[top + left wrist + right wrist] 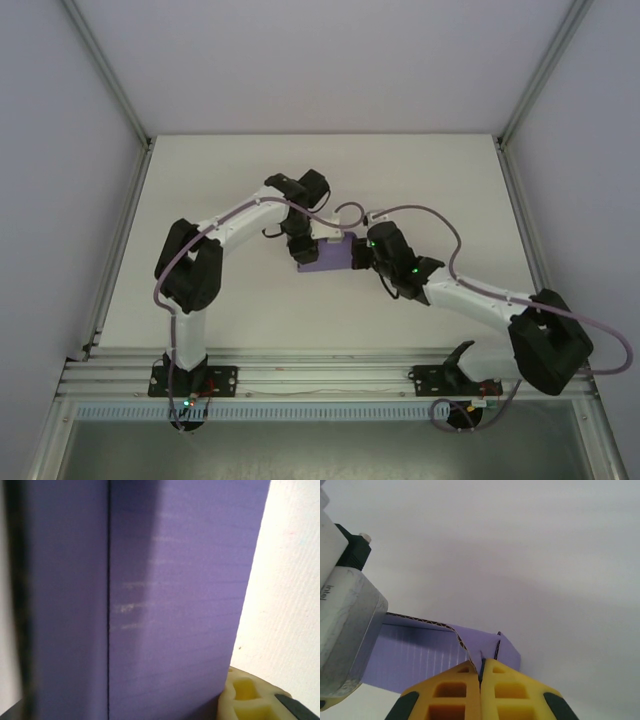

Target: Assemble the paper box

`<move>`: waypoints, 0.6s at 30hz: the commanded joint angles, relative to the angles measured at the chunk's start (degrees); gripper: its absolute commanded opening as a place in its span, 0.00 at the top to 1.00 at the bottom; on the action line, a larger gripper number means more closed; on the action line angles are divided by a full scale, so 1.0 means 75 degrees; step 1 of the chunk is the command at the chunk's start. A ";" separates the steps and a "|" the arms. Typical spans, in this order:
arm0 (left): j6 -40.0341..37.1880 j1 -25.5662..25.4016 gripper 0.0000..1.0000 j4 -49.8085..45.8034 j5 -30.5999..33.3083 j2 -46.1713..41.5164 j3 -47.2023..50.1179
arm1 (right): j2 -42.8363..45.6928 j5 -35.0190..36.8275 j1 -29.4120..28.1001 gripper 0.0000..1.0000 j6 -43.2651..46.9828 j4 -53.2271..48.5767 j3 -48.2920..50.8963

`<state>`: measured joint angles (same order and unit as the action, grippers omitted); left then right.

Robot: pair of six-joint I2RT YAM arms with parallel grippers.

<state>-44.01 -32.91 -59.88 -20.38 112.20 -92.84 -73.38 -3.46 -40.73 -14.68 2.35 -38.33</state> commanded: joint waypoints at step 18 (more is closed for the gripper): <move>0.0341 0.0028 0.57 0.0882 -0.0072 -0.0340 0.0256 | -0.0245 0.0006 -0.0197 1.00 -0.1013 -0.2586 0.1100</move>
<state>-44.38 -33.69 -58.46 -20.56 111.00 -91.33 -72.03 -2.52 -41.23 -19.66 3.07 -35.53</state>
